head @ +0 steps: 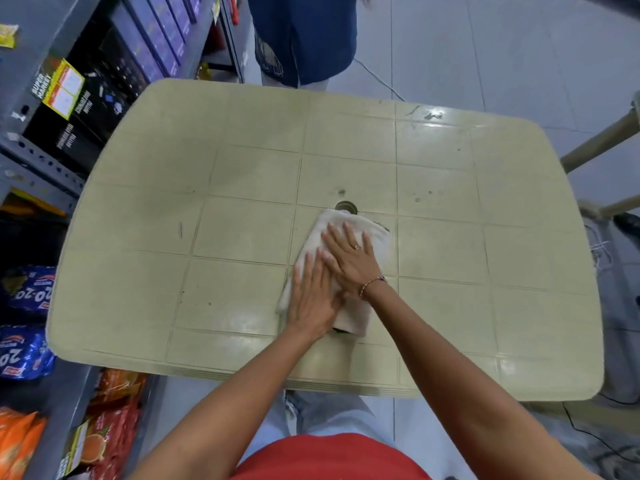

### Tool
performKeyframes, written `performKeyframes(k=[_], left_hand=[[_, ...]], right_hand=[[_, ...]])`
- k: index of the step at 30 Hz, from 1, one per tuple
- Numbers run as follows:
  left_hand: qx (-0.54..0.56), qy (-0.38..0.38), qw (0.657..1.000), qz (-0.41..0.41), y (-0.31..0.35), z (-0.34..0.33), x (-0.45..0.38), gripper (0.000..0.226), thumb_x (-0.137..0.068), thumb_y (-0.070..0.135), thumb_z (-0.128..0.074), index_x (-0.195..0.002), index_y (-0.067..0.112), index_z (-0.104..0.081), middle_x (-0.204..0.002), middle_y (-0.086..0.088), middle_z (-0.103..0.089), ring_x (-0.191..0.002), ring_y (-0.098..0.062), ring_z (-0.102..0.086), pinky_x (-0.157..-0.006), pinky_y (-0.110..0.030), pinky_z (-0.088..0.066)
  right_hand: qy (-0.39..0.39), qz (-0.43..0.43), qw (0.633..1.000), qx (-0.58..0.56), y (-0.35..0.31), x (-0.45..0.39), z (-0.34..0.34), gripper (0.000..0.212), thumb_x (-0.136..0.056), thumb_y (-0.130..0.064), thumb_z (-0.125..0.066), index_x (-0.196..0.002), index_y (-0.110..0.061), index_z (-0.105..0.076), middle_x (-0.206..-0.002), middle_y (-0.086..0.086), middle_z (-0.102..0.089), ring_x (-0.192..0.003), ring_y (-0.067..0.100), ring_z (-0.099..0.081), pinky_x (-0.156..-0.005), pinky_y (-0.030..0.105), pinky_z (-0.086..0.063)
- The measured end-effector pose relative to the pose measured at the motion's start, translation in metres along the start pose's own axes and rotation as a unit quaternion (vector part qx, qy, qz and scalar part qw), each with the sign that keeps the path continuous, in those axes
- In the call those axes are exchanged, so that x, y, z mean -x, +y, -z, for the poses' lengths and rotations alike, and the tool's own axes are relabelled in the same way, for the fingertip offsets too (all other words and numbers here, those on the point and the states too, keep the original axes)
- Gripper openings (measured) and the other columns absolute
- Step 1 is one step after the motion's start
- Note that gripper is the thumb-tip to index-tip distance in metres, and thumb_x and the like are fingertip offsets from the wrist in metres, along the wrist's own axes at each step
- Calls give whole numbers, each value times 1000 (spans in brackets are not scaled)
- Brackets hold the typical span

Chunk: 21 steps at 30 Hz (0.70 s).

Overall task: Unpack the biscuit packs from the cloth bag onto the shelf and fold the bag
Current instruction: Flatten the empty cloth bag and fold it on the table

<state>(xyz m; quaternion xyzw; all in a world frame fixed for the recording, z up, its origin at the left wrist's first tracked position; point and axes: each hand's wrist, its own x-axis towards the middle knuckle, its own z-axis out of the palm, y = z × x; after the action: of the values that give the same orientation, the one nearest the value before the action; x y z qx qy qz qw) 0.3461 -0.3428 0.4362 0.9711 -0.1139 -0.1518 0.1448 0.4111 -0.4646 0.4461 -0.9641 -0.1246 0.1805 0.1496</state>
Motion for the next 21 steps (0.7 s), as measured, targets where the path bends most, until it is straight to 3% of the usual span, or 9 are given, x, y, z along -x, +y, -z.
performKeyframes(k=[2,5,8,10,12,15,16,18,21], left_hand=[[-22,-17,1000,-15,-25,-5,4,82,-92,63,-19,-147,18,21,-156,1,27,-144,-18,26,-118,-40,16],[-60,-39,995,-75,-50,3,-3,86,-88,69,-19,-148,22,20,-156,5,27,-144,-16,26,-119,-42,13],[-76,-60,993,-75,-68,23,-18,80,-91,65,-24,-149,28,17,-157,3,25,-144,-22,26,-118,-47,13],[-62,-80,995,-10,-78,40,-25,71,-96,51,-33,-150,30,8,-159,-1,19,-144,-27,25,-116,-50,15],[-17,-67,996,55,-76,54,-29,66,-94,31,-41,-151,27,-9,-162,-3,6,-147,-27,16,-116,-50,14],[-9,33,997,64,-44,57,-30,63,-88,17,-41,-149,16,-23,-161,-5,-10,-149,-24,2,-118,-44,7],[-8,53,997,56,-31,53,-29,62,-91,19,-38,-150,13,-20,-161,-5,-9,-149,-23,1,-119,-41,6],[-17,51,998,41,-16,35,-18,64,-98,33,-29,-151,9,-4,-161,-7,3,-149,-22,6,-118,-39,8],[-25,7,998,65,-43,10,11,73,-98,48,-22,-149,9,13,-158,-6,20,-147,-20,16,-119,-40,12]], right_hand=[[3,-17,999,43,12,-1,-13,53,-100,-44,-17,-148,-35,5,-160,-9,11,-147,16,13,-114,47,14],[32,-67,996,48,6,-2,-20,56,-99,-46,-19,-148,-35,5,-160,-3,12,-148,19,10,-116,50,8],[38,-181,983,6,-10,0,-21,61,-97,-52,-21,-150,-30,-2,-160,10,-5,-145,29,-12,-112,51,-14],[51,-237,970,2,-15,7,-18,67,-93,-56,-26,-149,-22,-10,-153,17,-20,-135,33,-27,-102,50,-26],[75,-229,970,19,-11,16,-17,70,-92,-55,-31,-148,-16,-15,-151,16,-21,-132,32,-28,-96,47,-27],[86,-140,985,51,-4,28,-21,69,-93,-52,-34,-150,-19,-14,-160,9,-3,-145,25,-11,-103,47,-18],[77,-122,988,53,-1,31,-23,69,-93,-53,-33,-150,-21,-13,-161,5,1,-147,23,-9,-104,46,-19],[66,-125,988,61,4,36,-25,70,-92,-57,-32,-150,-22,-15,-161,0,-2,-142,23,-20,-99,44,-30],[69,-155,981,95,0,35,-24,65,-91,-59,-27,-139,-16,-34,-154,7,-25,-122,30,-42,-82,41,-36]])
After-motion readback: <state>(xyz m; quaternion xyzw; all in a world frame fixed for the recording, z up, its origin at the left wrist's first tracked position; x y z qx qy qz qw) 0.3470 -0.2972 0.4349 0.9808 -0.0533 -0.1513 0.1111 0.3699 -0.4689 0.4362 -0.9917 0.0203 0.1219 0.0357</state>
